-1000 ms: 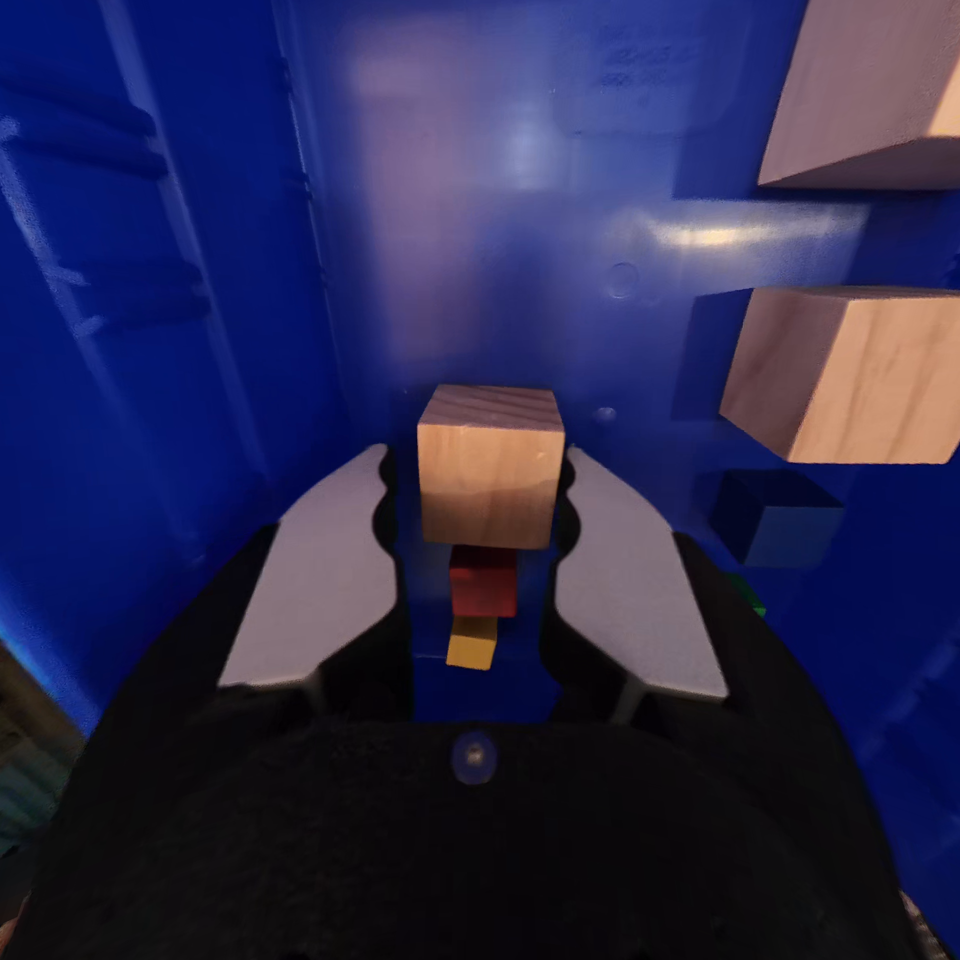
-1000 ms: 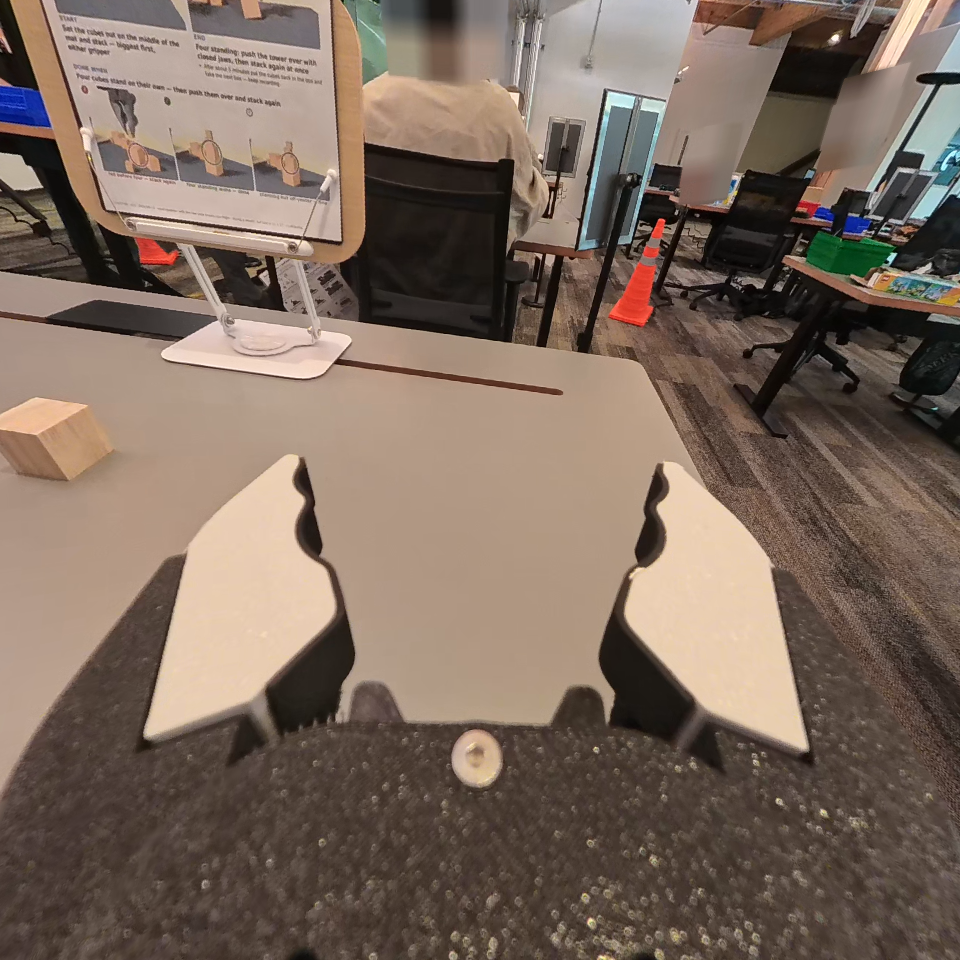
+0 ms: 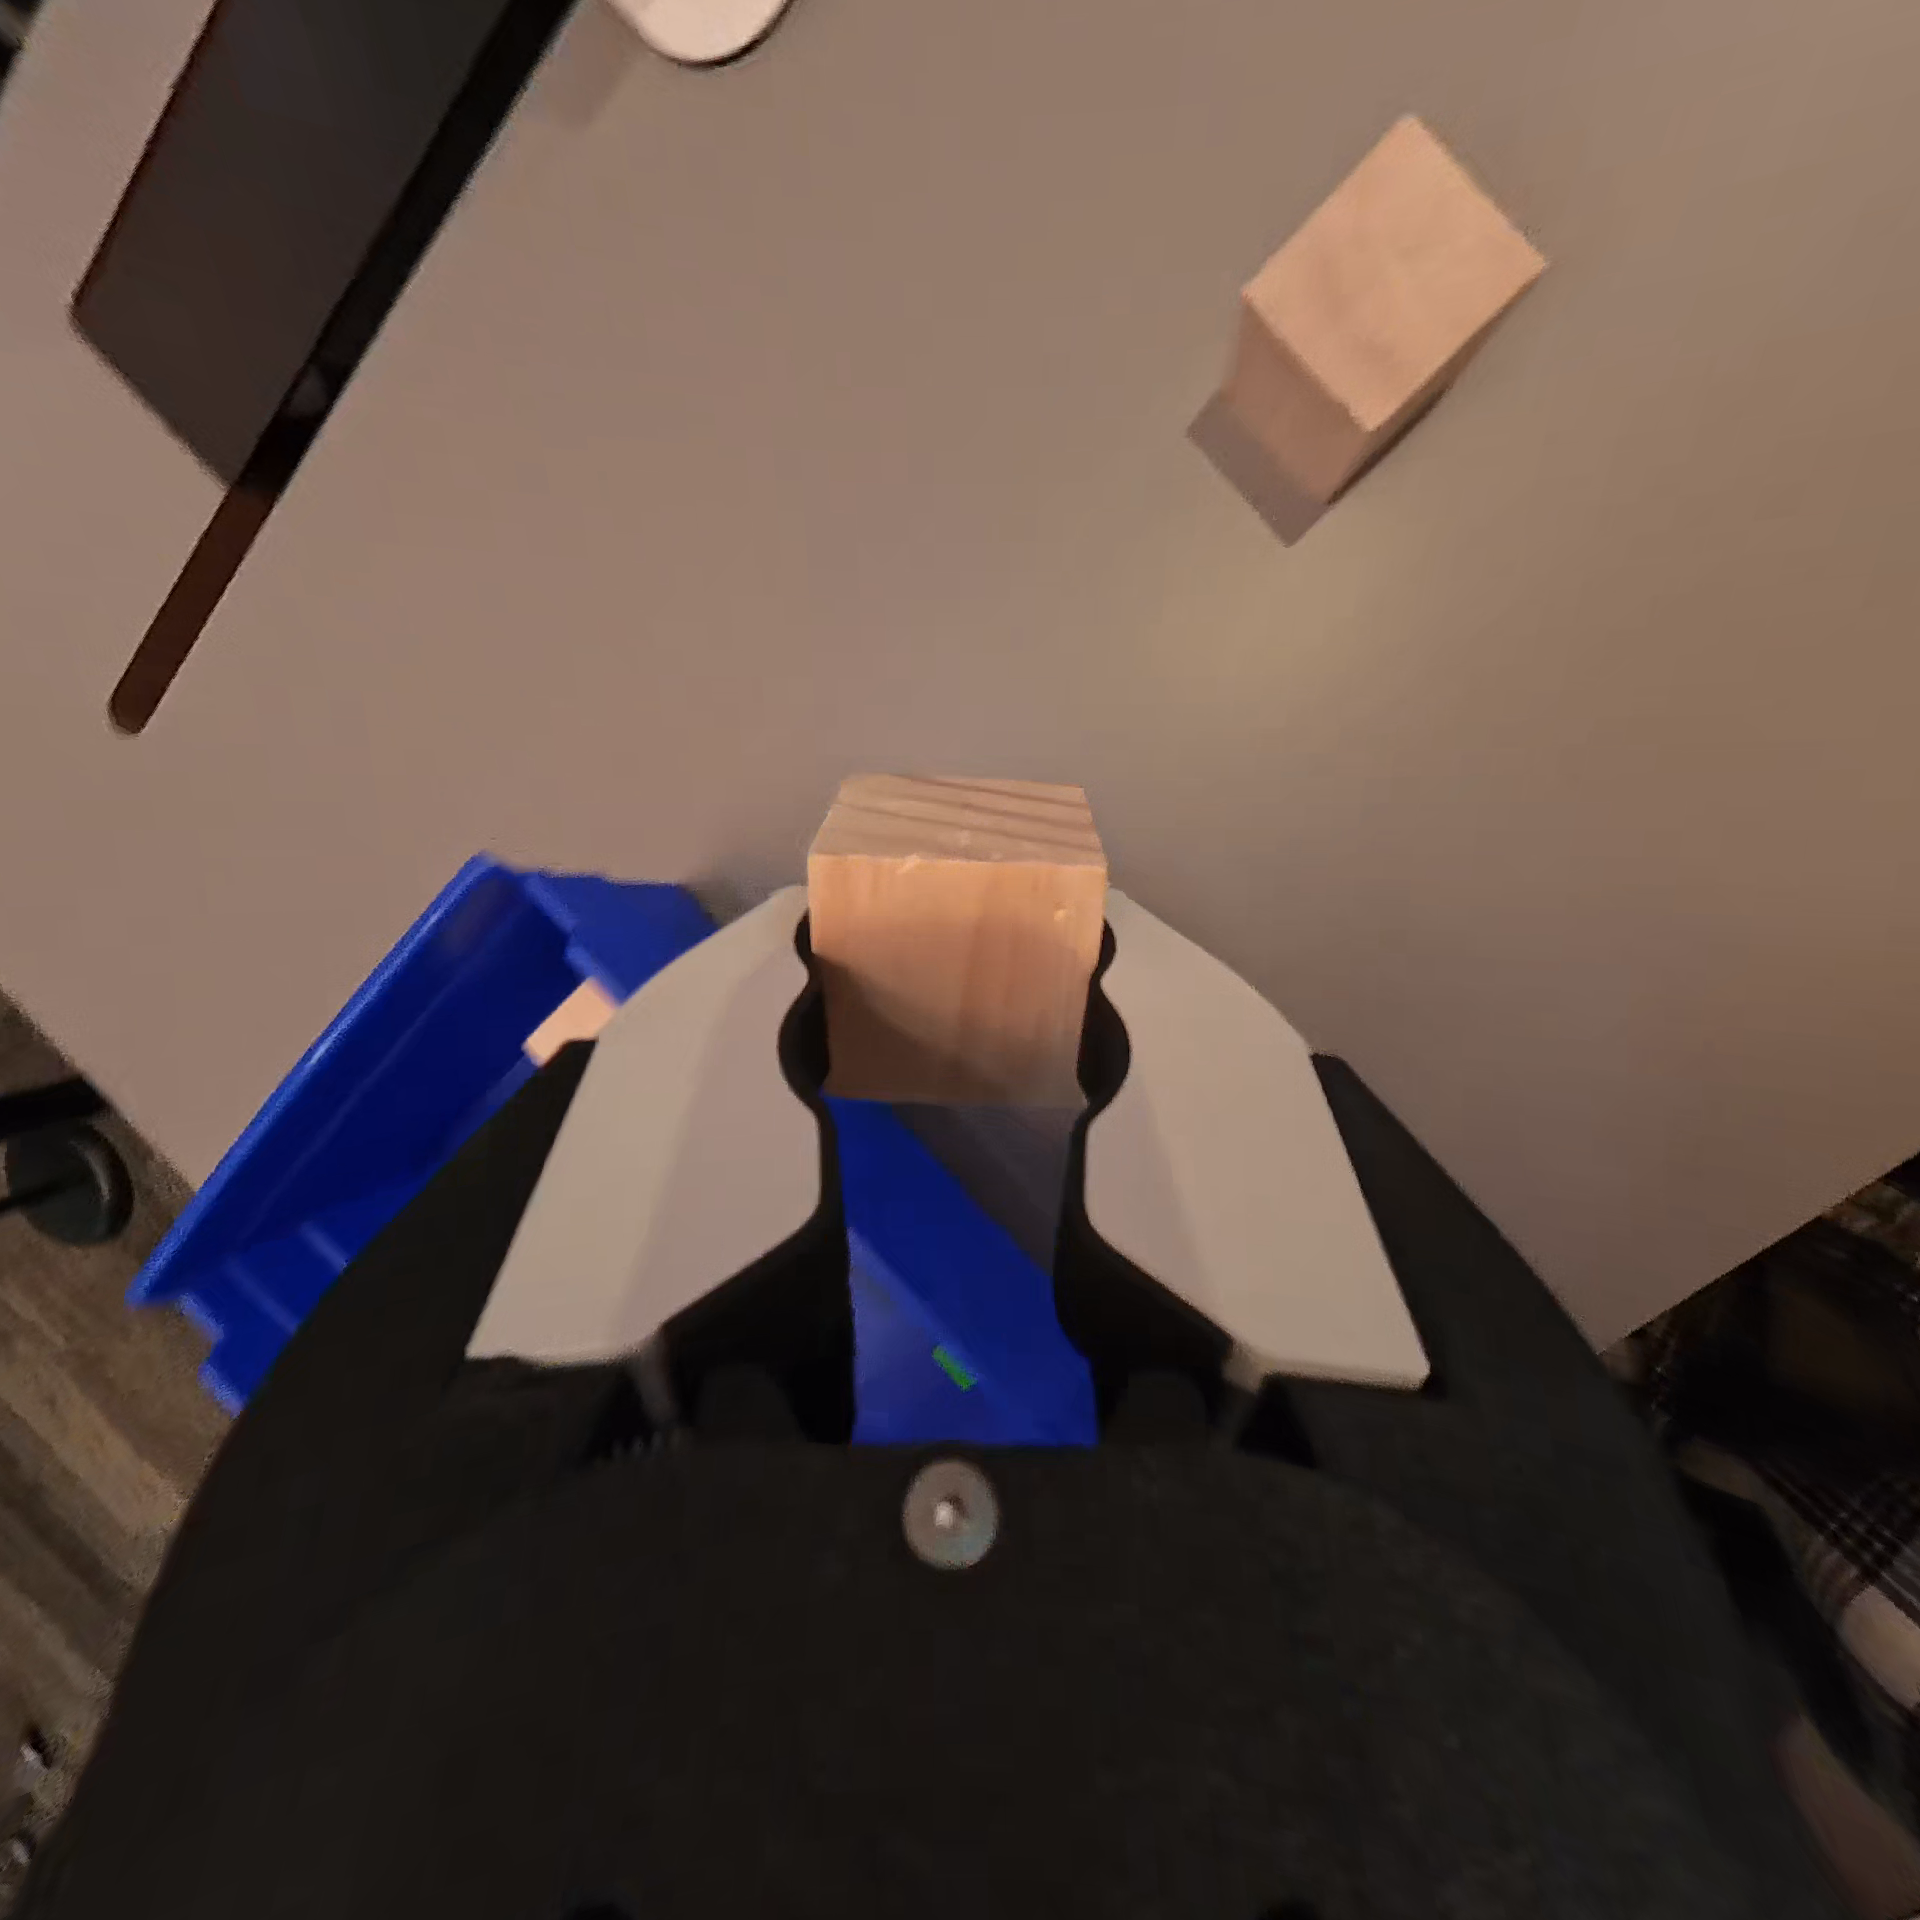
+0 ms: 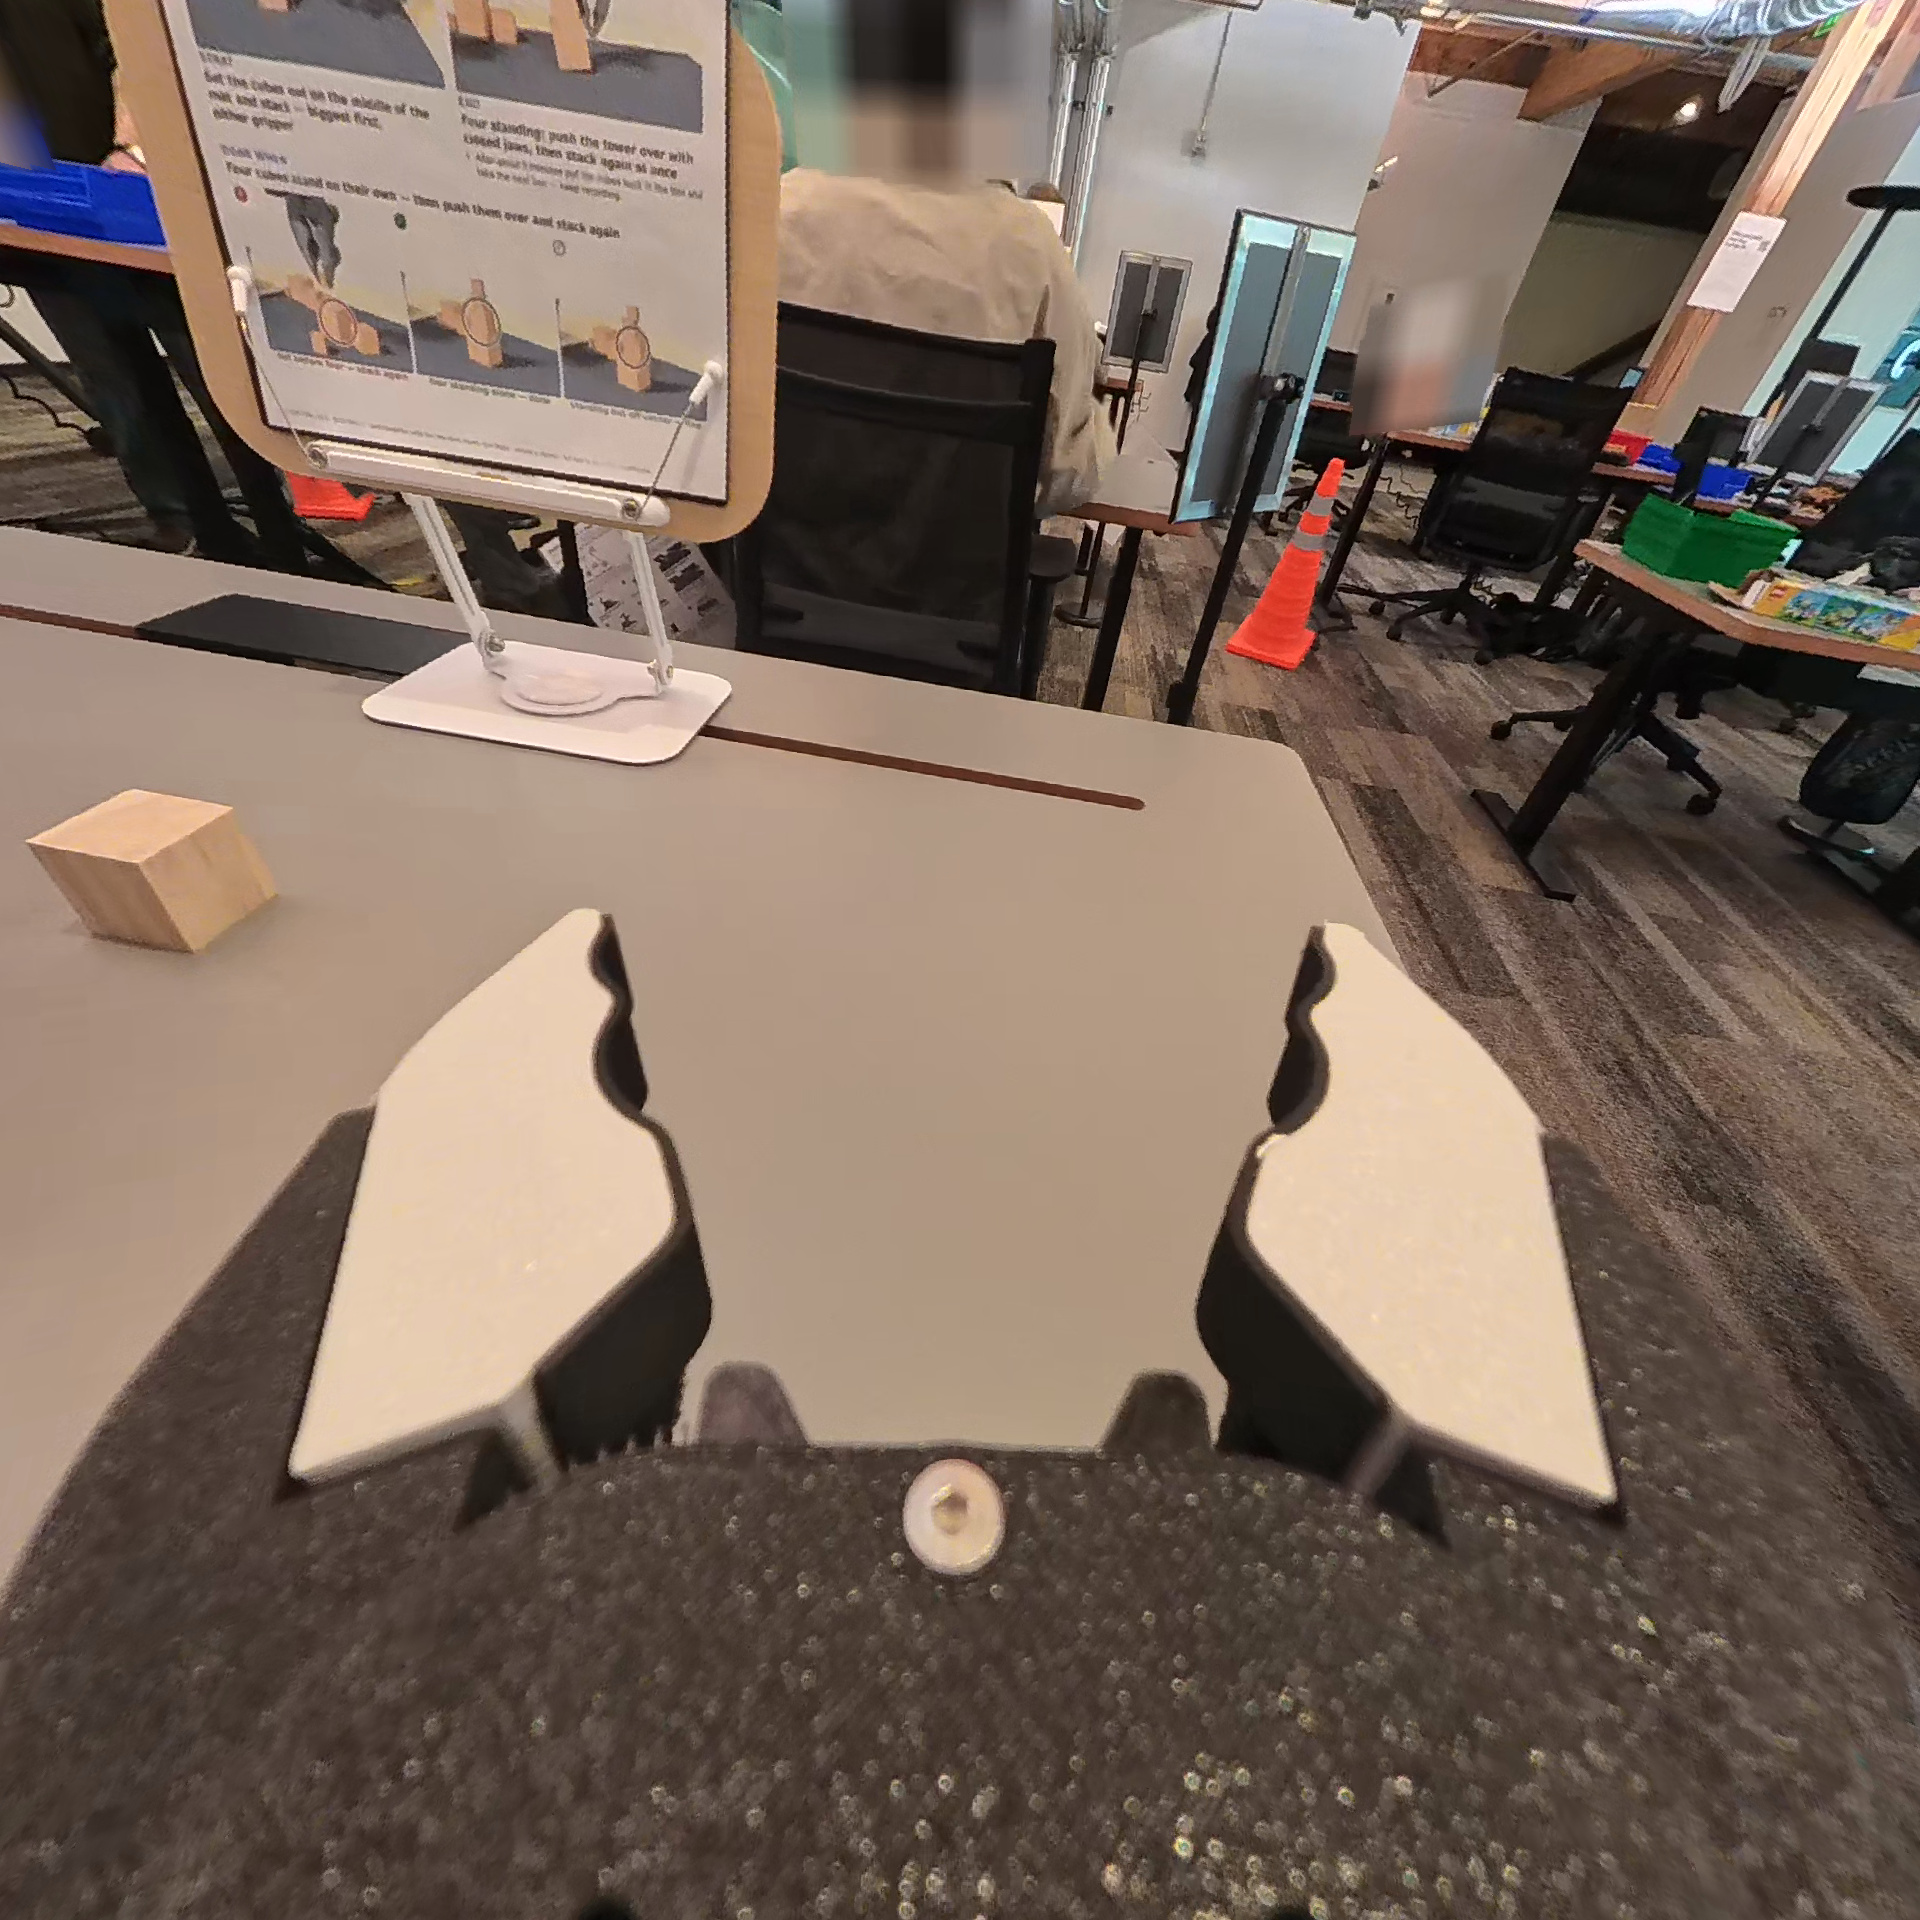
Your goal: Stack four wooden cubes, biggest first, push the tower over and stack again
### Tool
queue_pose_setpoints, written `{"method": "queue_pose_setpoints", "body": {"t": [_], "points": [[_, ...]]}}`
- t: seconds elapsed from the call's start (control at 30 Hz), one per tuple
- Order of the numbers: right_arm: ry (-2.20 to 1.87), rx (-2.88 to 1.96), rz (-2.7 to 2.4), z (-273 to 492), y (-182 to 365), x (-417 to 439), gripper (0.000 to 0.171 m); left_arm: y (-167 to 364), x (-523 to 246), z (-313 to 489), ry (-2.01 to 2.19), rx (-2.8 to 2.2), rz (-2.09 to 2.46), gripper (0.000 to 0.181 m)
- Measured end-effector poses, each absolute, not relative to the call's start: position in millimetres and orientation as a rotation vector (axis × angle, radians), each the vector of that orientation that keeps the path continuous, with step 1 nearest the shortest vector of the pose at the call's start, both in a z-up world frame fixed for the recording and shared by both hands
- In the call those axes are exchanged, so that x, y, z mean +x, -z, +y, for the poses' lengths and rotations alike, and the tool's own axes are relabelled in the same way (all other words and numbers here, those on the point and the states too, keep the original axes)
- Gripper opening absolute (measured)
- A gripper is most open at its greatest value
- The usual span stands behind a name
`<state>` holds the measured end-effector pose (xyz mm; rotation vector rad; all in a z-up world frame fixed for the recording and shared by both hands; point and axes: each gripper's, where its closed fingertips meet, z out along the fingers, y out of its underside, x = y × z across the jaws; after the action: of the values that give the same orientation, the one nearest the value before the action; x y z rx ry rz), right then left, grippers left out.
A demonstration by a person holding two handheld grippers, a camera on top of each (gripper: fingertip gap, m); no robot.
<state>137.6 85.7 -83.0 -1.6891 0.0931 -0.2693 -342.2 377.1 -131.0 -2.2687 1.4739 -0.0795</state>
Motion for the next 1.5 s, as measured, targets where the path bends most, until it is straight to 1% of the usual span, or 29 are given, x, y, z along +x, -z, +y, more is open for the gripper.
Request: {"method": "queue_pose_setpoints", "body": {"t": [0.2,0.4,0.67,0.8,0.83,0.87,1.0,1.13,1.2,1.27,1.37,1.43,1.5], "points": [[0.278,-1.687,0.101,80.2,81.4,141.5,0.118,191.7,-295.5,362.7,0.122,-2.275,1.676,0.046],[0.279,-1.692,0.105,78.2,82.8,143.7,0.118,245.7,-286.8,372.7,0.096,-2.347,1.777,0.046],[0.286,-1.702,0.116,75.7,86.4,148.0,0.118,276.5,-295.4,380.2,0.114,-2.446,1.787,0.046],[0.281,-1.708,0.110,78.6,87.6,145.8,0.119,281.5,-293.2,382.8,0.121,-2.436,1.779,0.046],[0.282,-1.708,0.107,79.1,87.3,144.9,0.119,281.7,-293.0,383.4,0.110,-2.432,1.781,0.047],[0.282,-1.707,0.105,79.5,86.7,144.3,0.119,281.6,-292.4,384.6,0.098,-2.425,1.778,0.052],[0.284,-1.695,0.105,78.4,84.0,143.5,0.120,270.9,-287.6,387.6,0.093,-2.389,1.723,0.071],[0.278,-1.699,0.099,80.9,84.9,142.0,0.120,232.4,-288.3,383.4,0.121,-2.312,1.630,0.088],[0.275,-1.701,0.090,83.4,84.8,139.8,0.120,201.6,-297.7,381.5,0.125,-2.262,1.569,0.089],[0.272,-1.699,0.083,85.8,84.3,137.5,0.120,169.1,-317.2,379.8,0.116,-2.227,1.501,0.086],[0.263,-1.698,0.081,88.2,86.0,136.4,0.120,129.9,-371.5,382.5,0.048,-2.240,1.362,0.082],[0.253,-1.701,0.084,89.6,89.2,136.4,0.120,116.1,-417.9,385.7,0.000,-2.290,1.253,0.080],[0.246,-1.703,0.086,91.3,92.4,136.6,0.120,114.2,-467.1,390.0,-0.055,-2.361,1.127,0.078]]}}
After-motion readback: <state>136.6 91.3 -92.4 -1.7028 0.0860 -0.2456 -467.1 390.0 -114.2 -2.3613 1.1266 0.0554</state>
